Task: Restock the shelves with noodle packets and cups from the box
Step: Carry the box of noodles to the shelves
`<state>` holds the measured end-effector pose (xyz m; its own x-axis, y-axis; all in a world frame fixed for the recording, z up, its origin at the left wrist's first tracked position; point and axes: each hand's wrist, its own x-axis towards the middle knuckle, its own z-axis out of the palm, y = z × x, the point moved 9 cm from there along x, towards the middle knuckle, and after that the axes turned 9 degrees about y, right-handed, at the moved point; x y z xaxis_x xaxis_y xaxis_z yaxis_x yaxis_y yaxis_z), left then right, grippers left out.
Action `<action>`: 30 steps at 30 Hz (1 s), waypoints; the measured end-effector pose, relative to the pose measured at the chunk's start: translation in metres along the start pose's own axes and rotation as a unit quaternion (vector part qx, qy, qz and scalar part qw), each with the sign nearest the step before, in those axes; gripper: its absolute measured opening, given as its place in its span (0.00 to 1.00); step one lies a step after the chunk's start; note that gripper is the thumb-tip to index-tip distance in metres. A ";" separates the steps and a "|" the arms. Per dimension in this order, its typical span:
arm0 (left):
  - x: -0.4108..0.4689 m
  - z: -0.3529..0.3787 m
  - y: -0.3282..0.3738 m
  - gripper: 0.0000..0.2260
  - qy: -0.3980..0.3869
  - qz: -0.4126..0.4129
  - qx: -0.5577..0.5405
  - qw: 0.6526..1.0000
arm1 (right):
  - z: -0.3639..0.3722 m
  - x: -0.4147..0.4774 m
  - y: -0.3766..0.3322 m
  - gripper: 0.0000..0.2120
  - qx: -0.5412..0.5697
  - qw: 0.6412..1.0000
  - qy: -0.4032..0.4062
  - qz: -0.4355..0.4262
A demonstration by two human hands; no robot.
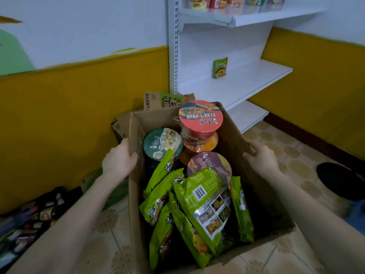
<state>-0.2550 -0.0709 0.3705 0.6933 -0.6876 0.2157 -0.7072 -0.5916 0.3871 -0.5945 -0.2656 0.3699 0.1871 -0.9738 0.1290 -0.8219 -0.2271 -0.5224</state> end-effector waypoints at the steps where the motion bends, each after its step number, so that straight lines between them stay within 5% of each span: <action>1: 0.002 -0.002 -0.003 0.10 0.001 0.000 -0.003 1.000 | 0.003 -0.001 -0.003 0.21 0.004 1.000 0.000 0.001; 18: 0.070 -0.043 -0.068 0.13 0.056 -0.066 0.010 0.996 | 0.074 0.060 -0.107 0.21 0.042 0.996 -0.039 -0.065; 30: 0.123 -0.011 -0.087 0.15 -0.010 -0.043 0.018 0.999 | 0.091 0.072 -0.123 0.21 -0.007 0.999 -0.025 -0.024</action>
<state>-0.1064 -0.0989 0.3733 0.7487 -0.6419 0.1656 -0.6504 -0.6630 0.3707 -0.4314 -0.3083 0.3665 0.2531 -0.9610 0.1116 -0.8186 -0.2742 -0.5046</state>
